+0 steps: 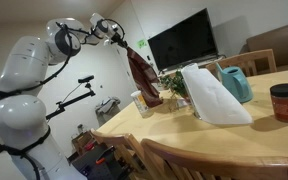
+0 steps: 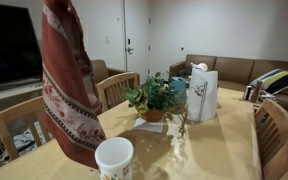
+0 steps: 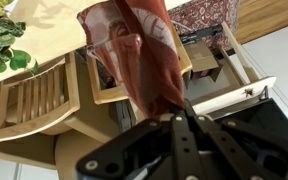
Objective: Place the towel over the white container on the left
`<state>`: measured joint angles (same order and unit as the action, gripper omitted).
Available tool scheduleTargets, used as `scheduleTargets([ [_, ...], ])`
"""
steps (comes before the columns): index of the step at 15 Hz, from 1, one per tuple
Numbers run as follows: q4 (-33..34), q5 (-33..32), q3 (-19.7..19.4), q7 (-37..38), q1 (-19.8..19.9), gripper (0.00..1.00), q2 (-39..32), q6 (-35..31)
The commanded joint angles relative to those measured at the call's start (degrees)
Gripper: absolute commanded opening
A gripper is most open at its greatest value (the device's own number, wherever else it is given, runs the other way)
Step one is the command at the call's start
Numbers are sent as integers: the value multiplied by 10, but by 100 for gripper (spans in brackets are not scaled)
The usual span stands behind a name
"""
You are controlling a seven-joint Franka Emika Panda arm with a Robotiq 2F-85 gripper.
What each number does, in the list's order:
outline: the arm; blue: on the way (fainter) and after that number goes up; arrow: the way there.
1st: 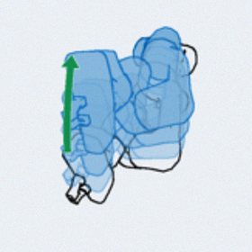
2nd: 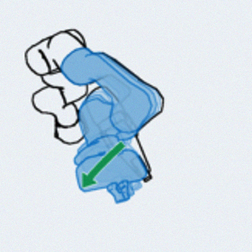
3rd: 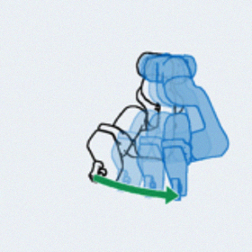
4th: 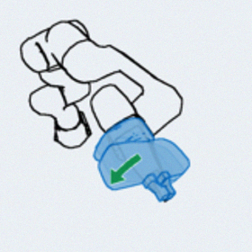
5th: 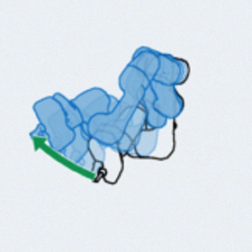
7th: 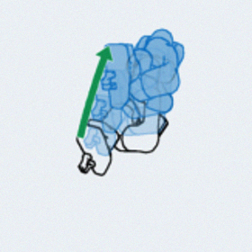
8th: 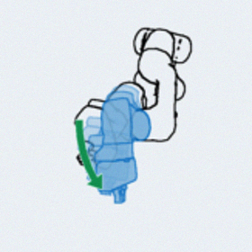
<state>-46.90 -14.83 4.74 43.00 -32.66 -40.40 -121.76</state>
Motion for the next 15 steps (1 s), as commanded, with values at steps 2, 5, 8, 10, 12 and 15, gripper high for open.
scheduleTargets([
  [2, -23, -4, 12, -35, -13, 1, 6, -24],
  [5, -9, -3, 8, -23, -19, 3, -4, -9],
  [8, -9, -3, 8, -25, -18, 3, -4, -10],
  [10, -9, -3, 8, -25, -17, 3, -4, -10],
  [12, -7, 3, 17, -44, -16, 1, -7, -14],
  [15, 7, 3, 38, -86, -27, 1, -18, -29],
])
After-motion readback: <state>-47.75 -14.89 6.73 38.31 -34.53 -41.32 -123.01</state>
